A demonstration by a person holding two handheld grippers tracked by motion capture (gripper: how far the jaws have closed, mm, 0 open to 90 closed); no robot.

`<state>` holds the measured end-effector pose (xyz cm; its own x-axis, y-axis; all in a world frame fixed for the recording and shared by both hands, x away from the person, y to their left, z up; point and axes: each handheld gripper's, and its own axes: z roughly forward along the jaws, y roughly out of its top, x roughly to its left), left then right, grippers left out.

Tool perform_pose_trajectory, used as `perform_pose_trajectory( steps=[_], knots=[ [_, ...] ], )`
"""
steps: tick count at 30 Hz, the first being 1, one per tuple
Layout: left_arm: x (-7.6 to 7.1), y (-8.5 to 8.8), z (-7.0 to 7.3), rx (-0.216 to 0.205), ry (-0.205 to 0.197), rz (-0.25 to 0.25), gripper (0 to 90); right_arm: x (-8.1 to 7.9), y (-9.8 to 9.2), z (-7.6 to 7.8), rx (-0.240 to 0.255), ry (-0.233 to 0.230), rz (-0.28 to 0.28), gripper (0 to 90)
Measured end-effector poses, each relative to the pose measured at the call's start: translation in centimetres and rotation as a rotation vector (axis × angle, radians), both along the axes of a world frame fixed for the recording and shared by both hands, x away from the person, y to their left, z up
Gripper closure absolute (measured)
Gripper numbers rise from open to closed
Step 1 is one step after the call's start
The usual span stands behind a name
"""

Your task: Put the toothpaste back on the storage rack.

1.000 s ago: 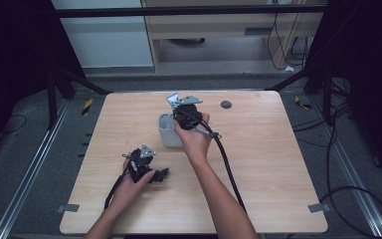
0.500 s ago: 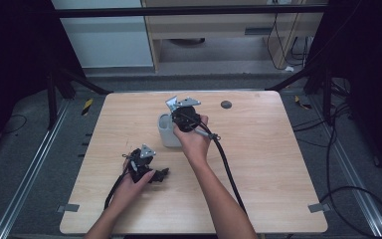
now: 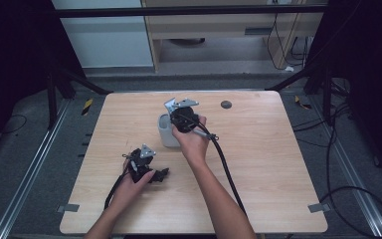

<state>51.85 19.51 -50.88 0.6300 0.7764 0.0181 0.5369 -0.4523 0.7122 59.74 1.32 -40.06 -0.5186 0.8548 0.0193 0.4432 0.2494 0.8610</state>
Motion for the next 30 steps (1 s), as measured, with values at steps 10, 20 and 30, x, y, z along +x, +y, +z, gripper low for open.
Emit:
perform_pose_trajectory(
  steps=[10, 20, 30],
  knots=[
    [0.01, 0.00, 0.00, 0.000, 0.000, 0.000, 0.0, 0.11, -0.01, 0.03, -0.003, 0.011, 0.004, 78.5],
    [0.01, -0.01, 0.00, 0.000, 0.000, 0.000, 0.0, 0.21, 0.04, 0.05, -0.001, 0.013, 0.005, 78.1],
    [0.02, -0.01, 0.01, 0.001, 0.000, -0.001, 0.0, 0.46, 0.07, 0.07, 0.006, 0.023, 0.001, 76.7]
  ],
)
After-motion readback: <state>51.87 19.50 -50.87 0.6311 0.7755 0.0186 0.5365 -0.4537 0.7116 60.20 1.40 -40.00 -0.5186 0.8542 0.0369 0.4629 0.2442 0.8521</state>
